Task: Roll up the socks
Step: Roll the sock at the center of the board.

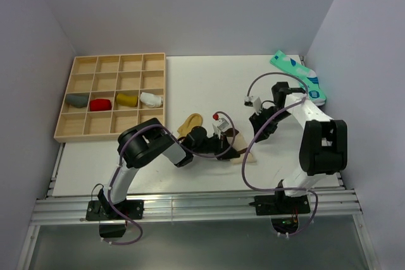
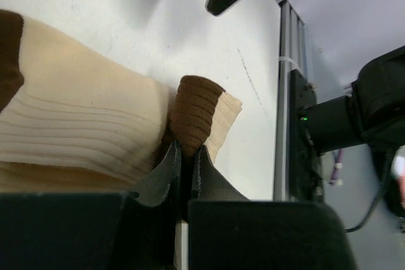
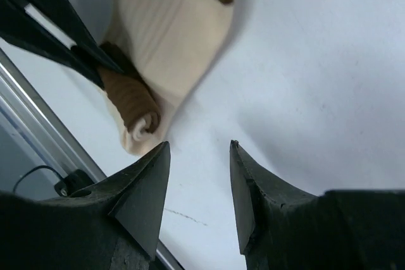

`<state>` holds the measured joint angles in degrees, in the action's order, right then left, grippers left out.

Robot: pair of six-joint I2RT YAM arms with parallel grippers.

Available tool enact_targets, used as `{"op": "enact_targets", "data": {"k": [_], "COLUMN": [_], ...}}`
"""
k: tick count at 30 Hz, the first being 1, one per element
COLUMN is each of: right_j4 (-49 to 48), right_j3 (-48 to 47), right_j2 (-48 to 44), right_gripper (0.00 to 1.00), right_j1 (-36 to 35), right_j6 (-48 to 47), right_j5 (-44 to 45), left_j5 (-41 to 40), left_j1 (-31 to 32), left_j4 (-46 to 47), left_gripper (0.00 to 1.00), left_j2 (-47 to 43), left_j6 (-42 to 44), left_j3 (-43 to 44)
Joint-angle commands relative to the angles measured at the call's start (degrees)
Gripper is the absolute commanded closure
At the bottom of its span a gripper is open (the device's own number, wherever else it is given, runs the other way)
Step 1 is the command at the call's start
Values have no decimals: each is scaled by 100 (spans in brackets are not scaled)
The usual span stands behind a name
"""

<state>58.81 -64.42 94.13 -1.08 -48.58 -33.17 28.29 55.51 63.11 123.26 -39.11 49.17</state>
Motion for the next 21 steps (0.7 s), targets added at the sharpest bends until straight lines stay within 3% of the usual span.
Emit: {"op": "enact_targets", "data": {"k": [1, 4, 13, 21], "right_j4": [-272, -493, -299, -1099], "right_j3": [412, 781, 1230, 2399], "right_j2": [-561, -983, -1975, -3286], "right_gripper": [50, 48, 41, 30], "right_j1": [64, 64, -41, -1103], "right_j6": [-327, -678, -1672, -1988], "right_j5": [12, 144, 3, 223], "left_j5": [272, 352, 589, 818], "left_j1": [-48, -92, -110, -128], "left_j4": [-230, 17, -439, -616], "left_gripper": [100, 100, 100, 100], "left_j2": [277, 234, 268, 409], "left_j6": [-693, -1273, -2592, -3453], "left_j3": [-276, -425, -373, -329]}}
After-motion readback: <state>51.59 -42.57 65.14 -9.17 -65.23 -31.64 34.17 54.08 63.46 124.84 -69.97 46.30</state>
